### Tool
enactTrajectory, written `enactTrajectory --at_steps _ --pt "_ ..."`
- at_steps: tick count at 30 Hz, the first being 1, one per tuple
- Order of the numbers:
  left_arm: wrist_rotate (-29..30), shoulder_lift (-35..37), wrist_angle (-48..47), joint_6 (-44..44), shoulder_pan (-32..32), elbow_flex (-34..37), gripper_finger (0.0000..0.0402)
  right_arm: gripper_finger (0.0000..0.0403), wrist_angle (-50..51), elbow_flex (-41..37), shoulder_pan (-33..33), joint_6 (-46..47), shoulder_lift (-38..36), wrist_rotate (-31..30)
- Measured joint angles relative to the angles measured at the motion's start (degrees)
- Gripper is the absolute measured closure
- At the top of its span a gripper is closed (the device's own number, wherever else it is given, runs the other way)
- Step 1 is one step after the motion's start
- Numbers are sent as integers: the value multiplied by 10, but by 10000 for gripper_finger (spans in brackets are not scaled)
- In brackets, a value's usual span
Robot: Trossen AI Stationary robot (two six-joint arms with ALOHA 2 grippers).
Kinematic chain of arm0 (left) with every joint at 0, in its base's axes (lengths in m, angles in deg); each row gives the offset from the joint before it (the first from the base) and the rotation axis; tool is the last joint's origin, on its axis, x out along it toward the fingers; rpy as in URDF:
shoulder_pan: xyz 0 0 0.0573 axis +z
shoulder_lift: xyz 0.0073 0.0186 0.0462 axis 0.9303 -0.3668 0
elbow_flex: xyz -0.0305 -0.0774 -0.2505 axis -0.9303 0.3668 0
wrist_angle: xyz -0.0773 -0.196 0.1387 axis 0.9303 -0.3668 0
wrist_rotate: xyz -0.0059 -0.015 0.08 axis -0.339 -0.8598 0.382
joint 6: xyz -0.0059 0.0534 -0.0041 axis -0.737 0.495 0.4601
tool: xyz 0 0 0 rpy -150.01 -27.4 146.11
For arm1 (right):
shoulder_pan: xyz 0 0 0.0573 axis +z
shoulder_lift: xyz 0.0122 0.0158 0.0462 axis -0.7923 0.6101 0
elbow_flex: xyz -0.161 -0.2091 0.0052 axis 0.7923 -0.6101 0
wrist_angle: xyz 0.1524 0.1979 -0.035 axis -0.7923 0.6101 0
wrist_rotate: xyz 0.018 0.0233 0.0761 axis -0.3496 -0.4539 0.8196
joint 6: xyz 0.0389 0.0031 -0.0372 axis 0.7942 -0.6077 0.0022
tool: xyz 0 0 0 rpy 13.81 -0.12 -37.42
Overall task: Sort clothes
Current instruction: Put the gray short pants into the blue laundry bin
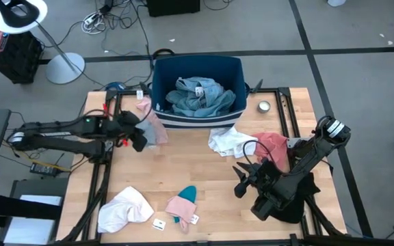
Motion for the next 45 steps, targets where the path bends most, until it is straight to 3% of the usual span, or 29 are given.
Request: enactTrajectory --at_steps 9,16,26,33,40,45 --pt "68 -4 -31 37 -37 -131 401 289 -2 0 0 0 0 0" --pt "83 -30 -24 104 -37 -225 401 289 -1 0 0 0 0 0" --pt "104 -164 -23 247 -32 -420 401 289 -1 0 -1 -1 0 0" --pt "102 -273 -21 339 21 -546 401 289 -1 0 -1 -1 0 0" --pt "32 -309 -15 360 130 -548 401 289 -2 0 -1 -5 0 0" --pt "-90 -305 33 355 198 -472 401 289 -2 0 -1 -10 0 0"
